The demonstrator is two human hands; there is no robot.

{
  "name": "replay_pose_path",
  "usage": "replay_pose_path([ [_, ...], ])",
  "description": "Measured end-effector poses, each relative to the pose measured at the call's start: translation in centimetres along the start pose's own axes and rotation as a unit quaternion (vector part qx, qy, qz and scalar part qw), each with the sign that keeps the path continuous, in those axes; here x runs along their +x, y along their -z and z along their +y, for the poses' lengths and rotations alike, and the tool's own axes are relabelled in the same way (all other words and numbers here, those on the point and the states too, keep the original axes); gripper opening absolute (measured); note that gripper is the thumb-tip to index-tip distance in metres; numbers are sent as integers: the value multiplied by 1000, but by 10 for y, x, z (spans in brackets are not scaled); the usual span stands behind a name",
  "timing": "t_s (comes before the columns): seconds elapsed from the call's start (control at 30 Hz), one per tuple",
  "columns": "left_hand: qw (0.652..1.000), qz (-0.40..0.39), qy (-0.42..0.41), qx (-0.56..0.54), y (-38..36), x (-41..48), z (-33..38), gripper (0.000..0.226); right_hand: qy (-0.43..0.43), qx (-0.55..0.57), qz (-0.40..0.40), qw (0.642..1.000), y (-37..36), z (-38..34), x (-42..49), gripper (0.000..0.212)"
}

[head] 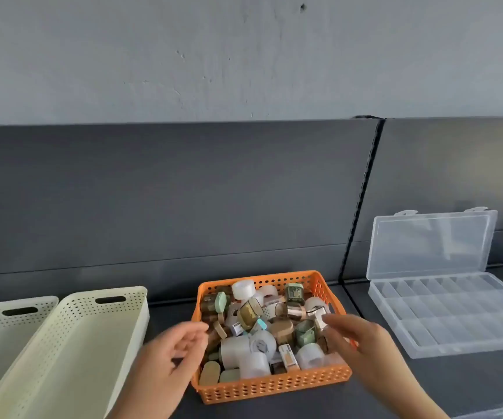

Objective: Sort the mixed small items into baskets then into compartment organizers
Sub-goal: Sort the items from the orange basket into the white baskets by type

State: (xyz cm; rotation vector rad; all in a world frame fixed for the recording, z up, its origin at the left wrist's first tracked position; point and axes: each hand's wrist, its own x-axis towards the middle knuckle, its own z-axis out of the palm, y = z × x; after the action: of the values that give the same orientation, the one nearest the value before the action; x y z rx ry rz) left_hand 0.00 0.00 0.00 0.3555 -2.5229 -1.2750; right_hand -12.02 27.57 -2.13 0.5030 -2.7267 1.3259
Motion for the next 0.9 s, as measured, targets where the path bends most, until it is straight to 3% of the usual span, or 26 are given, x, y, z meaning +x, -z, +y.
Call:
replay_pose_path([
  [0.1, 997, -33, -49, 56, -27, 44, 7, 25, 20, -41, -42, 998, -10, -2, 41, 28],
  [0.3, 982, -100, -29, 161, -77, 92, 1, 51, 49, -112, -199, 972, -33, -2, 89, 47],
  [0.43, 975, -131, -5, 178, -91, 103, -7, 57, 74, -118, -271, 953, -45, 11, 102, 43],
  [0.6, 977, -120, -3, 175, -98, 108, -13, 51, 79, -50, -255, 962, -38, 21, 110, 20],
  [0.7, 982, -102, -8, 159, -98, 109, -13, 45, 47, 13, -209, 977, -26, 27, 124, 21],
  [0.9, 996, -61, 18, 67, -87, 106, -19, 24, 55, -136, -229, 962, -34, 37, 149, 36],
])
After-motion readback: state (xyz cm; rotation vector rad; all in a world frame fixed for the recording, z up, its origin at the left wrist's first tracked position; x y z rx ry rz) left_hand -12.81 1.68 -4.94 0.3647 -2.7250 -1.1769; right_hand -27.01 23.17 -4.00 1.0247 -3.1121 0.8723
